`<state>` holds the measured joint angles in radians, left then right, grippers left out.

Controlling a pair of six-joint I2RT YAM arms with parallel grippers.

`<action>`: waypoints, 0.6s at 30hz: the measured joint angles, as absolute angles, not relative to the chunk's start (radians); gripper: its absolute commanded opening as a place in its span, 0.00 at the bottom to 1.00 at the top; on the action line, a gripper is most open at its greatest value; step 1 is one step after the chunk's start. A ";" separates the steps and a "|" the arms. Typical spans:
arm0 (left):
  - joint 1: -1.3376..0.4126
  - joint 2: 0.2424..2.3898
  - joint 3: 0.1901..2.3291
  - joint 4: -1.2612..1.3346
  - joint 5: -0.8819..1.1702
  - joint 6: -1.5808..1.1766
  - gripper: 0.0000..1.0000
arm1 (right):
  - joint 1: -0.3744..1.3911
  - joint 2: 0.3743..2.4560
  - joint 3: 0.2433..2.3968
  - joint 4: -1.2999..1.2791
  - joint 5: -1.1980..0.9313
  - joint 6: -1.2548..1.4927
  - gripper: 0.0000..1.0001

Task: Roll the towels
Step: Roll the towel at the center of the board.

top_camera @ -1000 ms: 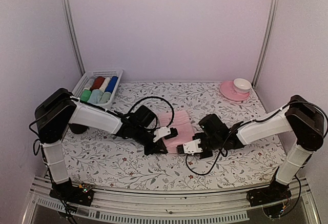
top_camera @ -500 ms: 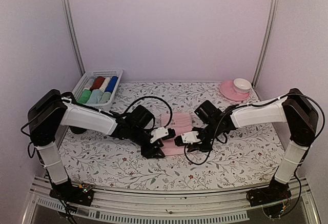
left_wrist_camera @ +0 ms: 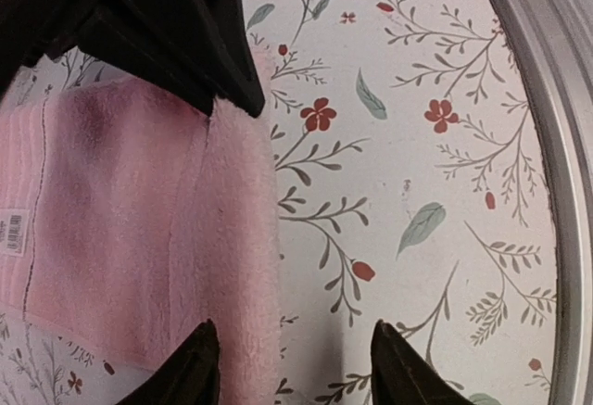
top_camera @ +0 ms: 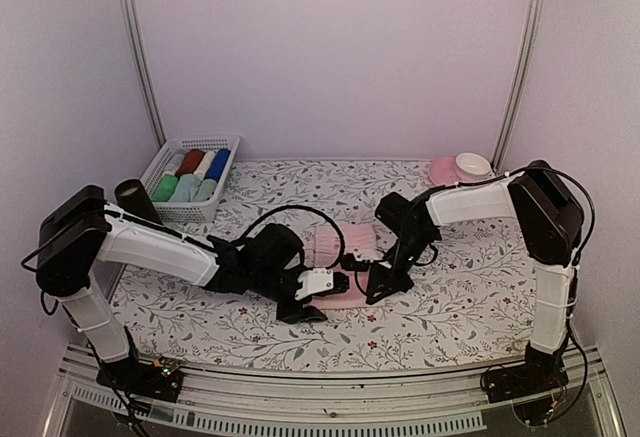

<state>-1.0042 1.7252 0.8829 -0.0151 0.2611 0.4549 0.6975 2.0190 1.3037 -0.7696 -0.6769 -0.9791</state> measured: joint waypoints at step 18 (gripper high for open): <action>-1.042 1.776 0.868 0.073 0.118 0.494 0.47 | 0.635 2.133 1.387 -0.929 -0.828 -0.984 0.05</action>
